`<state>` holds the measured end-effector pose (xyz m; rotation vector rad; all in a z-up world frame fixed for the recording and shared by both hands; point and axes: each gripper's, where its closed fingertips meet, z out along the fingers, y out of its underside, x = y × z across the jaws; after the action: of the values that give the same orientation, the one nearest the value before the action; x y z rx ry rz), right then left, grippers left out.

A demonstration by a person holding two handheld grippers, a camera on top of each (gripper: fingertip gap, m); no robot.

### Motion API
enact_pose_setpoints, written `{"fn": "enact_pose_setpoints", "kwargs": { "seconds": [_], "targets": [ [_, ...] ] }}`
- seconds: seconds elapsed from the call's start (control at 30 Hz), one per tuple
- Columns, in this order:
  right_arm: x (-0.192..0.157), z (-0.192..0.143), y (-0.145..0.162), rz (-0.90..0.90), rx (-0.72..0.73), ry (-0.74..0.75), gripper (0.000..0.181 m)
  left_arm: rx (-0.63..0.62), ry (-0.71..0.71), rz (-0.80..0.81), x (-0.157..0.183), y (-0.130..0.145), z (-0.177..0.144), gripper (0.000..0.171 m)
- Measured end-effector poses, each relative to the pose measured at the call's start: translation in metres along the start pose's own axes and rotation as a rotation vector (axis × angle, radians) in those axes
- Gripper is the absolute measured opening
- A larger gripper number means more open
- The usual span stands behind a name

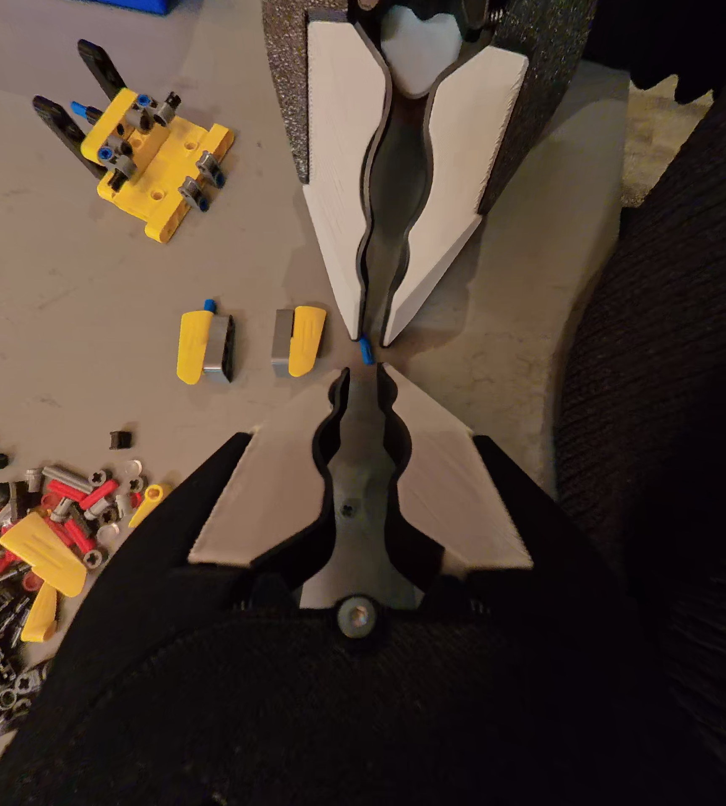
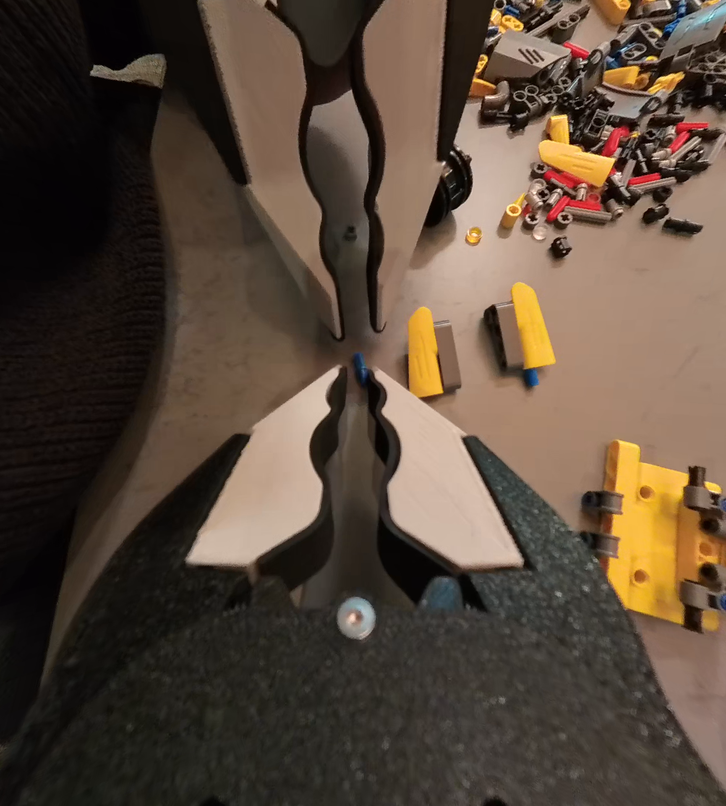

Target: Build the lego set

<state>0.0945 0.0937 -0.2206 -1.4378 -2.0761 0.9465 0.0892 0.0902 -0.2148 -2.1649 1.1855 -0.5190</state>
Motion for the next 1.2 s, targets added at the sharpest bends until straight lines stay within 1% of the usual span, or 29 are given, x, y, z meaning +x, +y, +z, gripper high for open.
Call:
{"fn": "enact_pose_setpoints", "kwargs": {
  "seconds": [0.17, 0.4, 0.5, 0.6, 0.77, 0.93, 1.0, 1.07, 1.1, 1.2],
  "targets": [
    [0.0, 0.001, 0.003, 0.02, -0.019, -0.016, 0.011, -0.005, 0.02, -0.014, 0.004, 0.002, 0.004, 0.013],
    [0.002, 0.001, 0.003, 0.051, -0.017, -0.03, 0.009, -0.005, -0.003, -0.007, -0.002, -0.001, 0.004, 0.013],
    [0.0, 0.002, 0.002, 0.059, -0.015, -0.039, 0.014, -0.005, -0.01, -0.018, -0.005, 0.0, 0.005, 0.013],
    [-0.001, 0.003, 0.0, 0.075, -0.012, -0.047, 0.019, -0.013, -0.004, -0.037, -0.007, 0.003, 0.007, 0.01],
    [0.006, 0.005, 0.0, 0.108, -0.015, -0.01, 0.006, -0.017, -0.007, -0.031, -0.008, 0.003, 0.005, 0.009],
    [0.007, 0.004, -0.001, 0.107, -0.011, -0.004, 0.004, 0.026, 0.032, -0.043, -0.006, -0.003, -0.002, 0.013],
    [0.007, 0.001, -0.006, 0.108, 0.024, -0.01, 0.004, 0.05, 0.033, -0.058, -0.009, -0.005, -0.006, 0.015],
    [0.007, -0.007, -0.019, 0.112, 0.12, -0.028, 0.004, 0.099, 0.037, -0.083, -0.012, -0.011, -0.011, 0.017],
    [0.009, -0.013, -0.027, 0.113, 0.178, -0.026, 0.004, 0.145, 0.049, -0.107, -0.014, -0.016, -0.015, 0.019],
    [0.021, -0.036, -0.05, 0.062, 0.349, 0.052, 0.003, 0.367, 0.158, -0.244, -0.015, -0.044, -0.036, 0.014]
  ]
}}
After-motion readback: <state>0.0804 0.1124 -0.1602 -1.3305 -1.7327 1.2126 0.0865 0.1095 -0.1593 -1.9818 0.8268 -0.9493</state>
